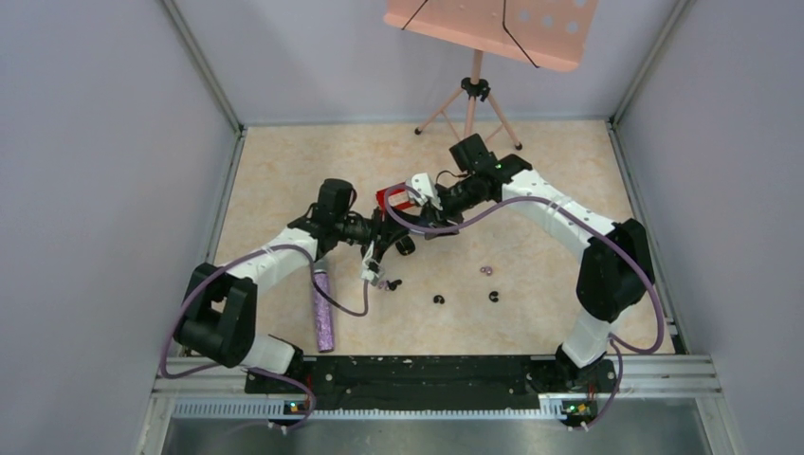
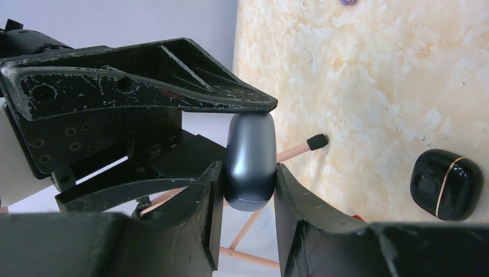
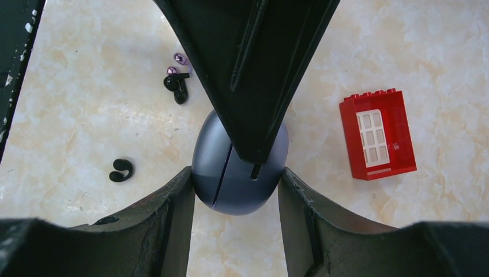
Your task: Insert the wireless bluetooth earbuds into the charging case
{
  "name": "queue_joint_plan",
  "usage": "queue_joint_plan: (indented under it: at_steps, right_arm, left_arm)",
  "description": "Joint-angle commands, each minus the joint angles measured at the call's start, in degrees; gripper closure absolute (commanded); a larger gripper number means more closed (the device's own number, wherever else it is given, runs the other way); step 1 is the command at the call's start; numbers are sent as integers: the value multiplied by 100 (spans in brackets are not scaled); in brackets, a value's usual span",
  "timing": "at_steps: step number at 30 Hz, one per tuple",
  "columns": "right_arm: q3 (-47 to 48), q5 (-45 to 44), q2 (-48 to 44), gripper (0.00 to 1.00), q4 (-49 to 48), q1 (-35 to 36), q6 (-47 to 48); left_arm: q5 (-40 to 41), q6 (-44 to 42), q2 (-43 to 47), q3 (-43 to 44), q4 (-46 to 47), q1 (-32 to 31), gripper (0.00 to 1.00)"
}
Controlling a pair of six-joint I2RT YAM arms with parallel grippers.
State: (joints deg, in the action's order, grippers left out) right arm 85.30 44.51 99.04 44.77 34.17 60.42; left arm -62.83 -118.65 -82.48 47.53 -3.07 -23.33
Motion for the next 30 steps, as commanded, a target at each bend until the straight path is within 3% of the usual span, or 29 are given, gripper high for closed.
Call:
queue_joint_plan:
  at_steps: [1, 3, 6, 8, 12, 16, 19, 25, 30]
  right_arm:
    - [318, 194, -248, 61, -91, 46, 105]
    - [366, -126, -309, 52, -262, 25, -352]
    - [429, -288, -542, 29, -646, -199, -1189]
    - [433, -507, -749, 23, -958, -310, -1724]
    - [439, -886, -1205, 25, -1244, -380, -2167]
    - [431, -1176, -1563, 33, -1313, -384, -2287]
    - [891, -1129, -1453, 41, -815, -382, -2221]
    - [1215, -793, -1307, 51, -445, -345, -1816]
    - [1163, -720, -1310, 54, -432, -216, -1671]
  left_arm:
    - [-182, -215, -51, 166, 33, -30, 96]
    - [-26, 308, 89, 129, 190, -30, 100]
    - [385, 1900, 375, 50, 759, -31, 100]
    - [735, 2900, 552, 91, 873, -33, 100]
    - [1512, 5508, 934, 328, 1473, -182, 100]
    - [1682, 7661, 711, 1500, 492, -188, 100]
    - [1335, 8297, 445, 2343, -495, -186, 100]
    - [862, 8749, 394, 2294, -476, -206, 100]
    - [744, 9140, 347, 2360, -429, -219, 99]
